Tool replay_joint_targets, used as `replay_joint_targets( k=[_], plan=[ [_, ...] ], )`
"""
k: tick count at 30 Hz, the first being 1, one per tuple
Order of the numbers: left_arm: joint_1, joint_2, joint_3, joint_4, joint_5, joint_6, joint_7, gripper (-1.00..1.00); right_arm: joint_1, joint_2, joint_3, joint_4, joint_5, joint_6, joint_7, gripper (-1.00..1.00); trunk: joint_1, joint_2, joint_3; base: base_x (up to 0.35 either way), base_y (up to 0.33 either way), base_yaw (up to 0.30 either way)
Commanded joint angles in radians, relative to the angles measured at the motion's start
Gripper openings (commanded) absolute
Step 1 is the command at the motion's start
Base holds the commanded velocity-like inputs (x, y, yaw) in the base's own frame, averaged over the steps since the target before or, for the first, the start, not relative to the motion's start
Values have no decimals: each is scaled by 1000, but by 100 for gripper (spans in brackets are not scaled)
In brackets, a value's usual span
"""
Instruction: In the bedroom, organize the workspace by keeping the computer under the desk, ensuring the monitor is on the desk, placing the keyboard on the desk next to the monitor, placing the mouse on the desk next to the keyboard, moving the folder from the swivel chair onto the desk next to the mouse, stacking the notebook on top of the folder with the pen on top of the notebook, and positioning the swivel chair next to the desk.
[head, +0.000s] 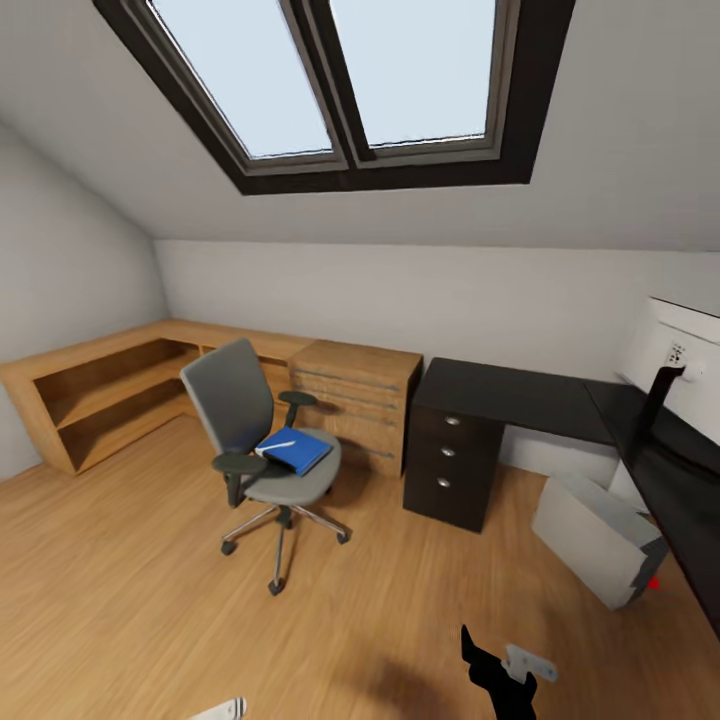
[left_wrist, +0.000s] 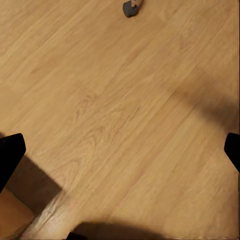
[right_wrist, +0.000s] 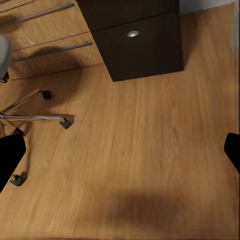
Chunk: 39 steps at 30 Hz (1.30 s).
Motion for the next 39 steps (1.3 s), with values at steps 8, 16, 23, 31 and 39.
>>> replay_joint_targets(
  k=[8, 16, 23, 31, 39],
  plan=[
    [0, 0, 1, -2, 9, 4, 3, 100, -1, 0, -6, 2, -1, -2, 11, 100, -31, 55, 24, -128, 0, -296],
    [0, -1, 1, -2, 8, 4, 3, 100, -1, 1, -6, 2, 51, -1, 10, 100, -62, 111, 48, -16, 0, -295],
    [0, 0, -4, 46, 5, 7, 1, 100, -1, 2, -6, 2, 71, -1, 10, 100, -89, 160, 67, -1, 0, -283],
    [0, 0, -5, 56, 5, 3, -2, 100, -1, 11, -6, 2, 77, 0, 11, 100, -112, 202, 83, 0, 0, -140],
    [0, 0, -5, 56, 4, 2, -1, 100, -2, 10, -5, -4, 74, -2, 14, 100, -142, 258, 108, 0, 0, -8]
  ],
)
